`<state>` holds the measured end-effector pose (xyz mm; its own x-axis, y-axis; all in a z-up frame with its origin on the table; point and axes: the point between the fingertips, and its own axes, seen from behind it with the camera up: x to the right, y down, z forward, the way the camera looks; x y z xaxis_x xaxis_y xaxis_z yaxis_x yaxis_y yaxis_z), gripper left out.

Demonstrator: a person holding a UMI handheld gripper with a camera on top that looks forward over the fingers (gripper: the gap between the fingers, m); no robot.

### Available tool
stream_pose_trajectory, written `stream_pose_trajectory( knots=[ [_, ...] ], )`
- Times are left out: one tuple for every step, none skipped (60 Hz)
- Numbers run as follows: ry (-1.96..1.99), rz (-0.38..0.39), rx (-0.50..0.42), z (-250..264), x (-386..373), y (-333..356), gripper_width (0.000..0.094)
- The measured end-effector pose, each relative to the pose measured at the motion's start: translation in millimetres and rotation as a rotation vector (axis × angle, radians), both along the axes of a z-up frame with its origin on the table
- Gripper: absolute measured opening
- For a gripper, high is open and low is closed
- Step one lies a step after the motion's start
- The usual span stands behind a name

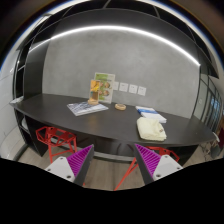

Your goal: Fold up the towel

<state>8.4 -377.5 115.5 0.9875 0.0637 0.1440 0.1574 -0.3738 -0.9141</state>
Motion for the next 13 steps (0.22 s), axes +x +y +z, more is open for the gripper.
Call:
stream_pose_trajectory(
  knots=[
    [-0.003, 0.006, -0.001, 0.8, -3.8, -4.8, 0.0827],
    [-0.008, 0.01, -0.002, 1.6, -6.6, -9.3, 0.0829],
    [-0.014, 0.01, 0.001, -0.6, -10.6, -12.0, 0.0828],
    [-0.021, 0.012, 0.002, 0.3, -13.0, -16.0, 0.0827],
    [-0.031, 0.015, 0.004, 1.6, -14.3, -19.9, 0.0828],
    [-0.041, 0.018, 0.007, 2.7, -15.4, -23.1, 0.083],
    [-0.045, 0.019, 0.009, 3.8, -16.6, -26.0, 0.0829],
    [-0.044, 0.018, 0.009, 4.1, -17.4, -28.4, 0.0828],
    [-0.042, 0.015, 0.008, 4.3, -17.2, -31.2, 0.0827],
    [-0.042, 0.01, 0.008, 4.1, -16.0, -33.4, 0.0826],
    [-0.044, 0.002, 0.007, 3.8, -13.4, -35.4, 0.0825],
    [-0.044, -0.009, 0.008, 2.4, -9.4, -37.2, 0.0826],
    [-0.042, -0.022, 0.01, 1.5, -6.8, -37.9, 0.0825]
  ],
)
